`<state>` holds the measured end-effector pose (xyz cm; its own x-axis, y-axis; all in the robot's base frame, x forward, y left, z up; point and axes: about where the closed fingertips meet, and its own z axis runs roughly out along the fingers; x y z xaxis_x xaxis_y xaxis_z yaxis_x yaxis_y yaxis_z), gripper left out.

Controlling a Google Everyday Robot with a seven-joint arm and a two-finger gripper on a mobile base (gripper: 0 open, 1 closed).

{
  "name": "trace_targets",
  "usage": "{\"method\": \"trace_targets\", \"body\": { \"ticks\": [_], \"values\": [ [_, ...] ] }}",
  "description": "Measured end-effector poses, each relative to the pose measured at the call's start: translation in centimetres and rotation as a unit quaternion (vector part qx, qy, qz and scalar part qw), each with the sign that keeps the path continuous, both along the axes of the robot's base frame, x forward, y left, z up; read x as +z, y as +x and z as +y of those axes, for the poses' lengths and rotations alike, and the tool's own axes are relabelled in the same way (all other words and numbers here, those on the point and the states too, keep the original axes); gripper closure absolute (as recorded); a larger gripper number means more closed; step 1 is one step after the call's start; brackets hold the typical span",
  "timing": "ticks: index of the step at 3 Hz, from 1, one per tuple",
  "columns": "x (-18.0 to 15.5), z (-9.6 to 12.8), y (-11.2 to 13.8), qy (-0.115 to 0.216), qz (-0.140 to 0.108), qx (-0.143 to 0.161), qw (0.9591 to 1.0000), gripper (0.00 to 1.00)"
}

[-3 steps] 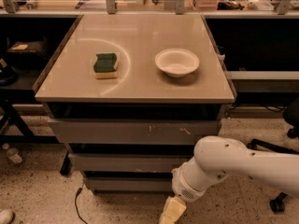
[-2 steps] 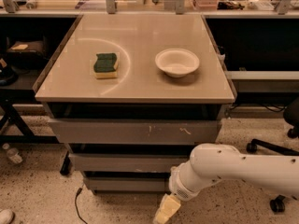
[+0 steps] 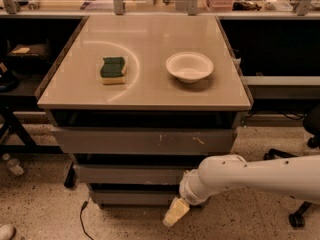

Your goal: Open middle drawer

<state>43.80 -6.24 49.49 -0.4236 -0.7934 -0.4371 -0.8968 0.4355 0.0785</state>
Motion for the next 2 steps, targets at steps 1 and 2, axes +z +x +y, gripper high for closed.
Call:
{"method": "trace_targets", "body": {
  "ticks": [1,2],
  "values": [
    [-1.3,-0.3,2.3,-0.009,-0.014,-0.005,0.9998,0.0],
    [-1.6,-0.8,4.3,-0.017,-0.028,-0.01,0.9994,0.0]
  ]
}}
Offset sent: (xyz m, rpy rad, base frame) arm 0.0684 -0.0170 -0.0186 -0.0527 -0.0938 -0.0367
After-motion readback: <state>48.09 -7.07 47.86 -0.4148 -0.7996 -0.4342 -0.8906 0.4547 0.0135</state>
